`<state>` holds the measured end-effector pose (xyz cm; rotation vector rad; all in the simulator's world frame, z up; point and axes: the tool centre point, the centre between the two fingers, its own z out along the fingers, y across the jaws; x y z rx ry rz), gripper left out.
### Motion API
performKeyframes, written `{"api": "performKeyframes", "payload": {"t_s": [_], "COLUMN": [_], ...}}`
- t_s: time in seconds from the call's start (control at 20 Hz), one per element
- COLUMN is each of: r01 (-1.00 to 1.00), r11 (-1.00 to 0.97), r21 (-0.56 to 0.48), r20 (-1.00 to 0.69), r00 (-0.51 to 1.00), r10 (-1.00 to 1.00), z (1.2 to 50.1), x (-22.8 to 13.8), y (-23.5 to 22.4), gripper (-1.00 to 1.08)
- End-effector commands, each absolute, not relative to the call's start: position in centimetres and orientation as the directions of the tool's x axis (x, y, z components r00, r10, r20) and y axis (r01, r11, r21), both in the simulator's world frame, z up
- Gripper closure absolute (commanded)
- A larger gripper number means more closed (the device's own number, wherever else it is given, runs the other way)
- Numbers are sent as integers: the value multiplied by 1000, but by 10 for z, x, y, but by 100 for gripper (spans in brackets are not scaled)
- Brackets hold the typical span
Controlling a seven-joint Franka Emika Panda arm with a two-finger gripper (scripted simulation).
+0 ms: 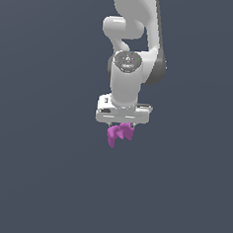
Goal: Pick up the object and move it to a goal position.
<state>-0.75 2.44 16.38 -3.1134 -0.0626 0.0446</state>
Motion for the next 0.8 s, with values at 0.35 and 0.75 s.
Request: {"api": "performKeyframes", "payload": {"t_s": [0.35,0.75], "r01": [0,-15], "r11": [-1000,-1000], "r21": [-12,-5], "r20": [-43,-49], "r00": [999,999], "r10": [0,-14], "z": [161,160], "x": [-13,-15], "y": [8,2], "gripper": [-92,-92]}}
